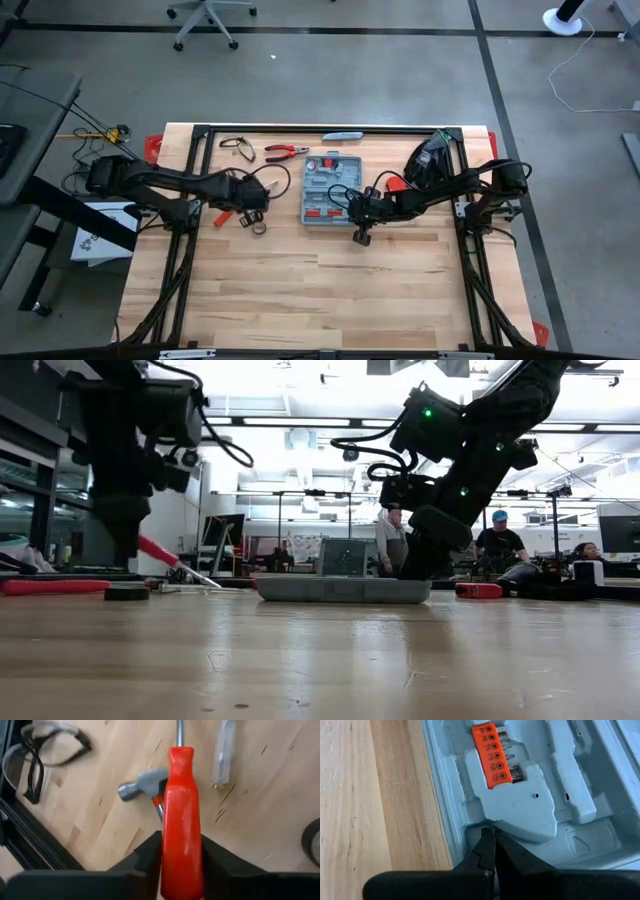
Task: Prefit tool cases
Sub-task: Remove the orange bit driver handle from the gray tool case, then remove the left orange multi-bit set from the gray tool case
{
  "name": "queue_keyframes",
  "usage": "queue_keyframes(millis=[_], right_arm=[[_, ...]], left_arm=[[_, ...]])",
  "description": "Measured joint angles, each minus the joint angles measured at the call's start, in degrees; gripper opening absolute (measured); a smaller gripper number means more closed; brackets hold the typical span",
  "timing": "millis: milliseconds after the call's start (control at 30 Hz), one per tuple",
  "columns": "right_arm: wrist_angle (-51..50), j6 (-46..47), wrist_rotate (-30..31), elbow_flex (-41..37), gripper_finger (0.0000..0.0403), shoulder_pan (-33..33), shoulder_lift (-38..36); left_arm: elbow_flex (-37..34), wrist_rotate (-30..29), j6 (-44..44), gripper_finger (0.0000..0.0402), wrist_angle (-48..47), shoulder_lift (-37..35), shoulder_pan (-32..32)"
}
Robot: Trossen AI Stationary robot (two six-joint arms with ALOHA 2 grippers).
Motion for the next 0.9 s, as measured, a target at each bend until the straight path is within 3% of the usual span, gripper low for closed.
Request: queue_keyframes(millis=[200, 767, 900], right_arm=[[0.02, 0.01, 0.02, 0.00, 0.0000, -0.01, 0.00], [0.04, 0.00, 0.07, 0.00, 0.0000, 0.00, 0.00], [0.04, 0.00, 0.08, 0.00, 0.0000, 0.00, 0.00]], left_arm=[[-1.08, -0.03, -2.33, 0.0173, 0.03, 0.00, 0.00], [-1.08, 0.15, -2.65, 0.0162, 2.33, 0.00, -0.02], [-1.08, 9.13, 1.00, 0.0161, 7.19, 0.00, 0.00]])
